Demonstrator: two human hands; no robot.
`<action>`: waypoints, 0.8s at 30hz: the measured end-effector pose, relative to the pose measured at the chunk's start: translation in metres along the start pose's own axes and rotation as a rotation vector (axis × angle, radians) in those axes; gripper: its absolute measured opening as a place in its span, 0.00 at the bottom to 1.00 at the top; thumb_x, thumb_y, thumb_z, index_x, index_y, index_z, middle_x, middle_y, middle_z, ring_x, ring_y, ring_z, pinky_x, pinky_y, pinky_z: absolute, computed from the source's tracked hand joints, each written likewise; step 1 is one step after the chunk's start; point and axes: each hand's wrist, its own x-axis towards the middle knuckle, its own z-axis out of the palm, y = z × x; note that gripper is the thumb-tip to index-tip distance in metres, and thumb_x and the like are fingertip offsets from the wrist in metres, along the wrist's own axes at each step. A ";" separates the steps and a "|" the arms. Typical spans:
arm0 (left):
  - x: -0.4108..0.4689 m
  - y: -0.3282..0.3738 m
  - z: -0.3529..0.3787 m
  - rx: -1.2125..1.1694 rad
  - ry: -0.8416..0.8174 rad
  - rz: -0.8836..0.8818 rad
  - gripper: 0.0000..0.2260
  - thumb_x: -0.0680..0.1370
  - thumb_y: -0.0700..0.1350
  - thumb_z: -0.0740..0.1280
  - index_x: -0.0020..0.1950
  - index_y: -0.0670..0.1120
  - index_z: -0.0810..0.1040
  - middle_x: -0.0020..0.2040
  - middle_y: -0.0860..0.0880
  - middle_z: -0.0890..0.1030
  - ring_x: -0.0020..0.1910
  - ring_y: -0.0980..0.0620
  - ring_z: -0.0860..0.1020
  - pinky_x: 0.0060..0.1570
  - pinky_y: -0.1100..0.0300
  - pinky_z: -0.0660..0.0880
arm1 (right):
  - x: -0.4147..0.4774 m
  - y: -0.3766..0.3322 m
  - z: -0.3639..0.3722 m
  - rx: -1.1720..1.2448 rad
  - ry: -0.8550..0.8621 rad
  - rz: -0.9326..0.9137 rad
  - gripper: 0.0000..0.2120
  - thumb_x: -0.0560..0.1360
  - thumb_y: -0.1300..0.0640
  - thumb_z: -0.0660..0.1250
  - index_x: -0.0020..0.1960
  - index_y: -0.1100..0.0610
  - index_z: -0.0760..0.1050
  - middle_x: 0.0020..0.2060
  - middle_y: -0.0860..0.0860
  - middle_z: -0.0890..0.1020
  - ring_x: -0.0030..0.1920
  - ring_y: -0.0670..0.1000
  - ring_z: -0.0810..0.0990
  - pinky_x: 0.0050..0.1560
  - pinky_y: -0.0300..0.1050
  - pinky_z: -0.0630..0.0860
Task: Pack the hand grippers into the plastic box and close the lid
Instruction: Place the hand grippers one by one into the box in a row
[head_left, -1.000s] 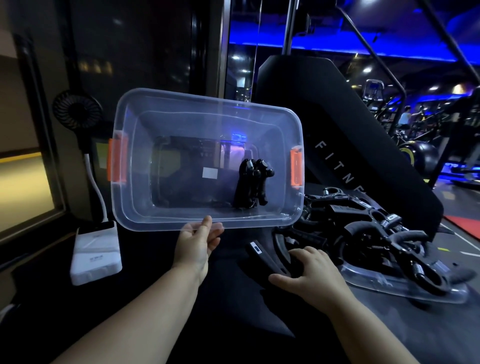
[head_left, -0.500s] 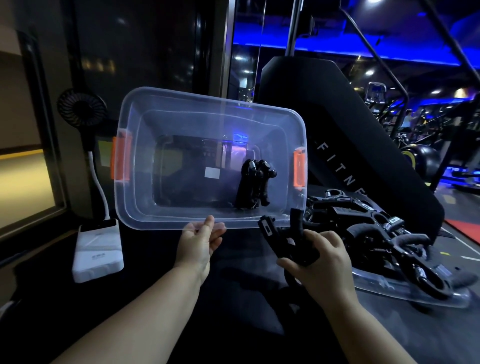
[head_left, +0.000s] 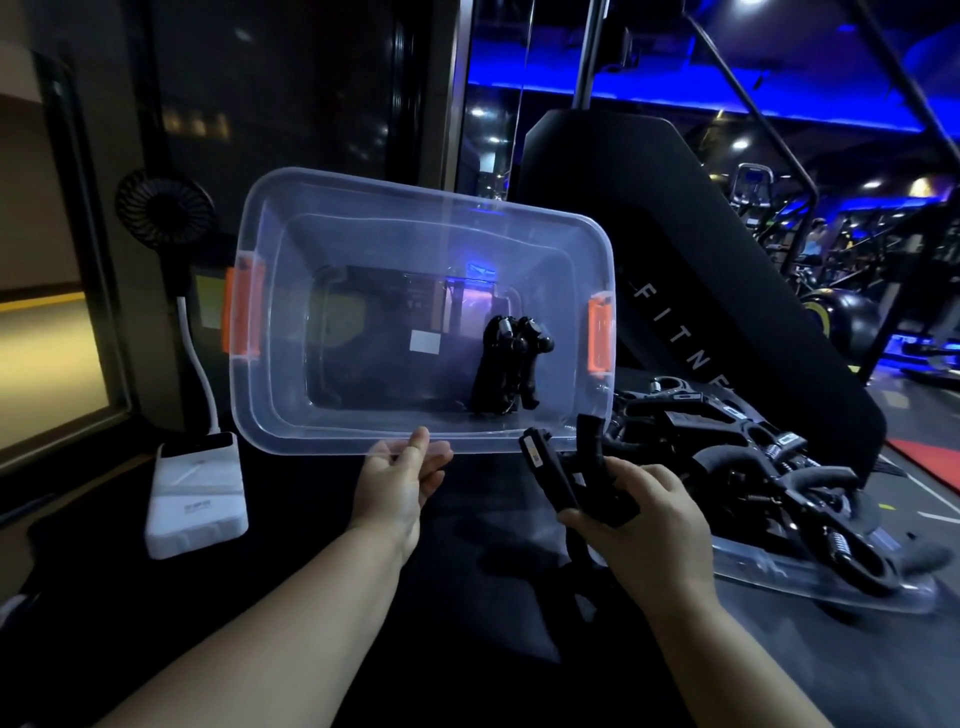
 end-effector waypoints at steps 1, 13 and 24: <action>0.000 0.000 0.000 0.001 -0.002 0.001 0.05 0.79 0.46 0.64 0.46 0.45 0.71 0.38 0.48 0.83 0.37 0.56 0.82 0.39 0.62 0.75 | 0.000 0.001 0.001 0.010 0.007 -0.008 0.30 0.55 0.49 0.83 0.55 0.52 0.81 0.44 0.43 0.77 0.41 0.43 0.77 0.43 0.35 0.70; -0.001 0.001 0.000 -0.007 -0.006 -0.005 0.05 0.79 0.46 0.64 0.48 0.44 0.72 0.39 0.47 0.83 0.39 0.54 0.82 0.42 0.61 0.76 | 0.004 0.005 0.011 0.010 0.043 -0.055 0.24 0.65 0.58 0.79 0.60 0.56 0.79 0.46 0.51 0.81 0.43 0.47 0.79 0.46 0.37 0.71; -0.002 0.002 0.000 -0.019 -0.009 -0.007 0.05 0.79 0.45 0.64 0.47 0.45 0.71 0.38 0.47 0.83 0.37 0.55 0.82 0.40 0.61 0.75 | 0.007 -0.004 -0.008 -0.077 -0.071 0.081 0.22 0.69 0.52 0.73 0.62 0.49 0.71 0.38 0.45 0.81 0.34 0.52 0.79 0.34 0.44 0.71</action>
